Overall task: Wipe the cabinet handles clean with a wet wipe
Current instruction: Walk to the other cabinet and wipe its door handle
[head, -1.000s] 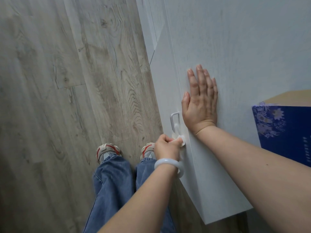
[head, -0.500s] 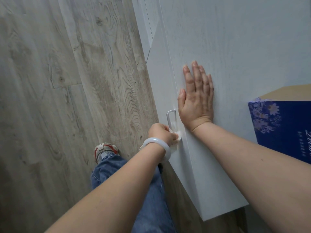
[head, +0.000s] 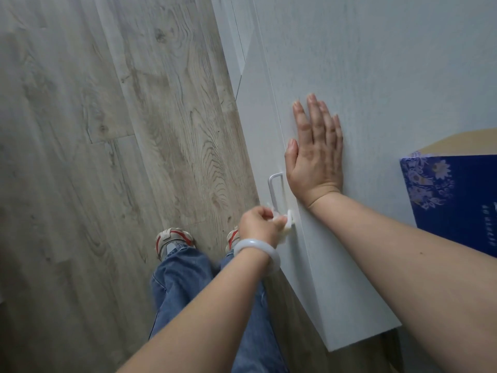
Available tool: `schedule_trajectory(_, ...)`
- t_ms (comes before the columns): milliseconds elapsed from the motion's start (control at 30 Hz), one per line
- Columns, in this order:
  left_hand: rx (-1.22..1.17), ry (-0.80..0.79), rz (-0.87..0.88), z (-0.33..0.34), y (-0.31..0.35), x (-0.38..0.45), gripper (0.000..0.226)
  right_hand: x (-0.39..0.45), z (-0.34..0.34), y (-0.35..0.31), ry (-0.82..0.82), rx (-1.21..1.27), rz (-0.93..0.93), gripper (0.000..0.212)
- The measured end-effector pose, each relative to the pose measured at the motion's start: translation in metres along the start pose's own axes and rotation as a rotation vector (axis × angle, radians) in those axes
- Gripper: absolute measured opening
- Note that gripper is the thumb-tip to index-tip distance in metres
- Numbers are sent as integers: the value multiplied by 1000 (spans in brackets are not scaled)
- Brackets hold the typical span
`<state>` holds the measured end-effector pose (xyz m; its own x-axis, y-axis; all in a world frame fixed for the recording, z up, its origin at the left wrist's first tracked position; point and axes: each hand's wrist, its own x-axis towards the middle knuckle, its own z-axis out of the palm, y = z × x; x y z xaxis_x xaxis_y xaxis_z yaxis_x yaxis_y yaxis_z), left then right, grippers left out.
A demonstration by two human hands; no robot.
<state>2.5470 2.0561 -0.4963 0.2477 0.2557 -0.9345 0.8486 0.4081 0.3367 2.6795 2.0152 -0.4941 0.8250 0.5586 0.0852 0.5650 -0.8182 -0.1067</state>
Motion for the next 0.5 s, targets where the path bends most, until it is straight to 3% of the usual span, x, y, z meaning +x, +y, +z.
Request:
schedule_trajectory(133,-102,-7,-51,-3,5,5,19,0,-1,-1,-1,6,0,60)
schedule_trajectory(300,-167,91,45,-8,19,10,21,0,1,0,1,-5,3,60)
schedule_trajectory(500,-97,-13,-123,14,-19,-10,15,0,-1,0,-12,3,2,60)
